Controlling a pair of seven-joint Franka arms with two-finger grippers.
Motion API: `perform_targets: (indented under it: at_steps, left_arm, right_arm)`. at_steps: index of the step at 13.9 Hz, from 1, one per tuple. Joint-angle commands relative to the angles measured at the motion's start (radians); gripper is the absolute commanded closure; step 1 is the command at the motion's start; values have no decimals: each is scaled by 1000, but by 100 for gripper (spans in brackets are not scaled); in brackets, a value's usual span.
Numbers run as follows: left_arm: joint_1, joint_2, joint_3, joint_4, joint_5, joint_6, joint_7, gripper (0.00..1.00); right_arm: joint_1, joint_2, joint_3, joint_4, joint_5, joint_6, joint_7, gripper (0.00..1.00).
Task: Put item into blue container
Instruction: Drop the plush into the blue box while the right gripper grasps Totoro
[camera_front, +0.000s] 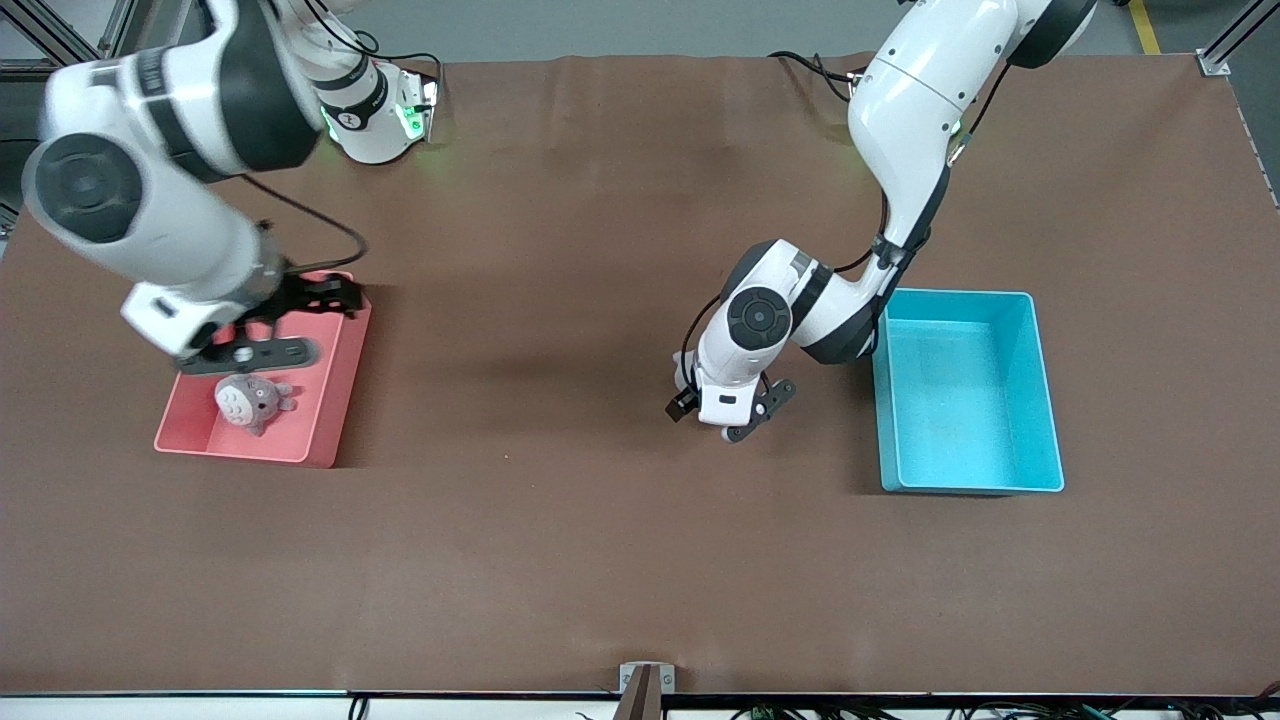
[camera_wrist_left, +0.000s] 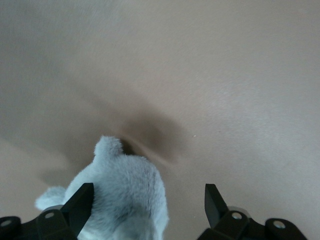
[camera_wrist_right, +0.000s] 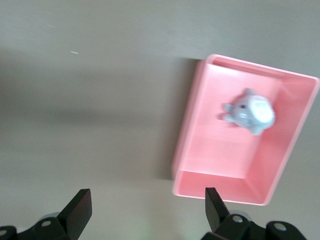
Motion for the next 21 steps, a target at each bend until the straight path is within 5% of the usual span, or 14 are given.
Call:
perform_targets:
  at_steps: [1, 6, 7, 10, 11, 17, 21]
  left_arm:
    - [-57, -3, 24, 3, 7, -105, -64, 4]
    - [-68, -3, 24, -2, 38, -148, -79, 23]
    - [-68, -1, 24, -2, 38, -147, -79, 34]
    - [-74, 2, 20, 1, 145, -148, -62, 95]
    - [-73, 2, 20, 1, 145, -147, -64, 100]
    - [-42, -87, 32, 24, 153, -303, 57, 100]
    - [79, -194, 37, 24, 205, -409, 190, 100]
  right_arm:
    - [-127, -47, 25, -111, -45, 74, -98, 0]
    - [-287, -35, 25, -272, -61, 362, -255, 0]
    - [-299, -27, 25, -292, -61, 407, -256, 0]
    - [-329, 32, 25, -343, -61, 523, -256, 0]
    - [-332, 55, 25, -349, -61, 548, -256, 0]
    - [-373, 210, 24, -349, -79, 634, -263, 0]
    - [-382, 252, 24, -349, -125, 645, -263, 0]
